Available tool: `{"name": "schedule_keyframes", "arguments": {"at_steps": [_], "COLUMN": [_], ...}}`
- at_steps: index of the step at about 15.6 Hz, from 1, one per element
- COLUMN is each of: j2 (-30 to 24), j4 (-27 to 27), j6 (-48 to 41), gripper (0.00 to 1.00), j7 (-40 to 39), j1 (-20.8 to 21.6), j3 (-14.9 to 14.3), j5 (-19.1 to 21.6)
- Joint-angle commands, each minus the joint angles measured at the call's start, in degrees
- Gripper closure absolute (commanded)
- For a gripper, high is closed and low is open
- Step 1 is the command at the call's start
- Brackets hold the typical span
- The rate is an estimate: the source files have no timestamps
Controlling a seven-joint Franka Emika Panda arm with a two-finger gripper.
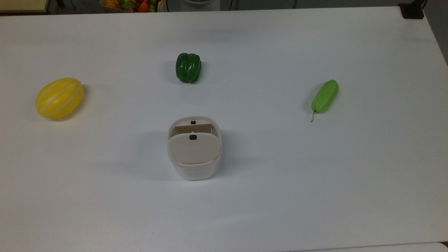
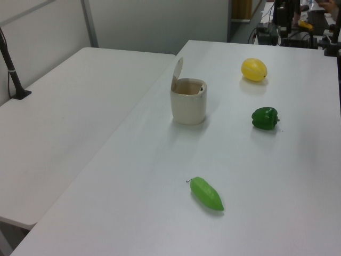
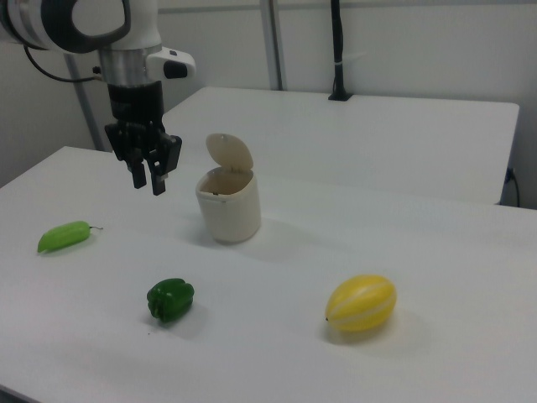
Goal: Close garbage bin
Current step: 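Move the gripper up and over toward the open bin lid, then lower the gripper behind the raised lid of the cream bin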
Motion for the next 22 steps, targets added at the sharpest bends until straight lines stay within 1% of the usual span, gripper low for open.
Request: {"name": "schedule_keyframes", "arguments": {"at_steps": [1,4,8,13,15,16,17,18,22], "j2": [-0.1,0.3,2.4,3.8,6.3,7.6,9.2,10.2,13.1], "j4": [0.5,0.5,0.7,2.8,4.4,5.6,6.6,7.6,8.4], "j6": [-0.9,1.8,8.7,14.5,15.9,16.8,18.0,19.6,26.3], "gripper": [0.86,0.89,0.89,0.89,0.89,0.91,0.98,1.00,1.00], "j7": [-1.2,-1.3,-1.9,-1.2,-0.3,0.6,2.1,3.5,4.5], "j1": [0.1,0.2,0.3,0.8,0.9,0.8,0.9,0.9,1.8], "j3": [0.0,0.0,0.0,0.1,0.4,0.4,0.5,0.6,0.7], "j5": [0.0,0.6,3.8,4.4,5.6,6.1,6.2,6.2,6.1]}}
